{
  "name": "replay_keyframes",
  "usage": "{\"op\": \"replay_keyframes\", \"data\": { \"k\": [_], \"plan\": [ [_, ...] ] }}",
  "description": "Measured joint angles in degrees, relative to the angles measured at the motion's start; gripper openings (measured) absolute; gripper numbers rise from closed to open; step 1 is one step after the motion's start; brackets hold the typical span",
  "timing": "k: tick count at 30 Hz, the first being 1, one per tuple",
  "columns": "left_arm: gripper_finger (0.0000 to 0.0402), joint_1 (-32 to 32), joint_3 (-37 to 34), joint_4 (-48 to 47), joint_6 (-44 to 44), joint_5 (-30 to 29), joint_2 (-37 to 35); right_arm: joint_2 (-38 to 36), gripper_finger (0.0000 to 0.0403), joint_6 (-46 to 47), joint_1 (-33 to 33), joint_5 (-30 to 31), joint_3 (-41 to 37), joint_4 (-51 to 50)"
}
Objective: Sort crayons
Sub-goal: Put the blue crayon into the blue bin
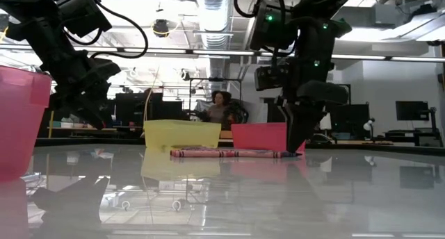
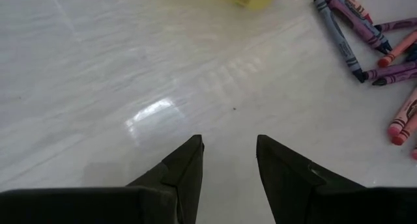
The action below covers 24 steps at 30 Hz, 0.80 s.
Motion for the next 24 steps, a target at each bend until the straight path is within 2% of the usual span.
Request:
{"op": "replay_keyframes", "data": {
  "k": [24],
  "plan": [
    [0.0133,0.00,0.00,-0.10,-1.09,-1.00,0.00,0.61,0.0064,-5.63,-1.43,0.99,0.07,3.99]
  ]
}}
